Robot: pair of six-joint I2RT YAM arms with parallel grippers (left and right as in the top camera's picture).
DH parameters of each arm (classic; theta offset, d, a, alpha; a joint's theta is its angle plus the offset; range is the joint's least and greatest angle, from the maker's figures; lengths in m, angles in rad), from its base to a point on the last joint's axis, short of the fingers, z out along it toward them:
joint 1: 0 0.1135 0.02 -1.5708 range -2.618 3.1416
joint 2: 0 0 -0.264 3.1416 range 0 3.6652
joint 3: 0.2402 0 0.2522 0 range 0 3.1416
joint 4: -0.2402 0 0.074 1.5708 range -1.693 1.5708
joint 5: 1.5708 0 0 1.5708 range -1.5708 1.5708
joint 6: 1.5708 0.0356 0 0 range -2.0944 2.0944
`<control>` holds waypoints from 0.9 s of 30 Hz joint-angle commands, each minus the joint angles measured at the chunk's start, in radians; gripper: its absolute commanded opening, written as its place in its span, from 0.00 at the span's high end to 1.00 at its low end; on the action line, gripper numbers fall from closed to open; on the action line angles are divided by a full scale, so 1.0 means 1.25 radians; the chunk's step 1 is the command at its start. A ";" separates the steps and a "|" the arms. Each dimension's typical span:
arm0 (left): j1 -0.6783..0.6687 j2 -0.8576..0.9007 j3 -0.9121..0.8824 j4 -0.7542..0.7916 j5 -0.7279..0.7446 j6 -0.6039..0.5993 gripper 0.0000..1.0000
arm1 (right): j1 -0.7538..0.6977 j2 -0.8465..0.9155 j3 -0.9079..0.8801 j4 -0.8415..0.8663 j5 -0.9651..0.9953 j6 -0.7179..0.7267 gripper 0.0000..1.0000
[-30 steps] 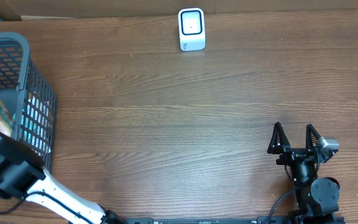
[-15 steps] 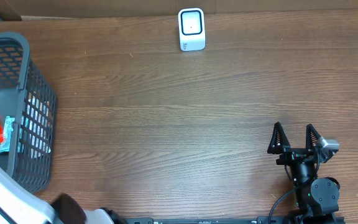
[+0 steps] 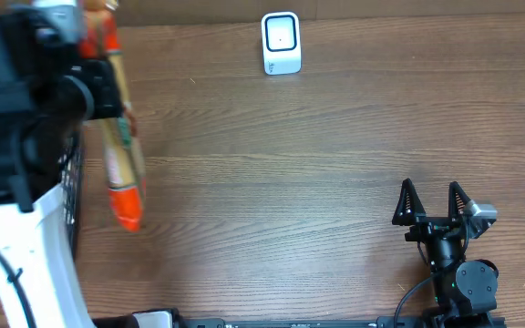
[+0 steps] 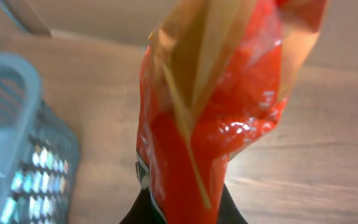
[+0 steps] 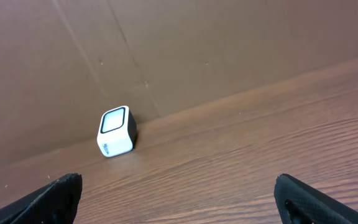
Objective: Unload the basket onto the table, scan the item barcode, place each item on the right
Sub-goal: 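Carry the snack toward the scanner and lay it on the table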
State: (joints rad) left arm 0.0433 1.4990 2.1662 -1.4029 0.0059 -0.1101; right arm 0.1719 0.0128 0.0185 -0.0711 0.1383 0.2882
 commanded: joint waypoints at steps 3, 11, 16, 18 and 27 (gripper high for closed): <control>-0.117 0.086 -0.070 -0.035 -0.203 -0.163 0.96 | 0.005 -0.008 -0.009 0.003 0.002 0.003 0.00; -0.211 0.237 -0.213 -0.027 -0.319 -0.277 0.96 | 0.005 -0.008 -0.009 0.003 0.002 0.003 0.00; -0.267 0.318 -0.273 -0.017 -0.326 -0.378 0.96 | 0.005 -0.008 -0.009 0.003 0.002 0.003 0.00; -0.287 0.344 -0.289 0.005 -0.325 -0.399 0.96 | 0.005 -0.008 -0.009 0.003 0.002 0.003 0.00; -0.374 0.471 -0.295 0.109 -0.325 -0.446 0.96 | 0.005 -0.008 -0.009 0.003 0.002 0.003 0.00</control>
State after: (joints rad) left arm -0.3992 2.0552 1.7924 -1.2591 -0.3588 -0.6308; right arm 0.1719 0.0128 0.0185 -0.0715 0.1379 0.2878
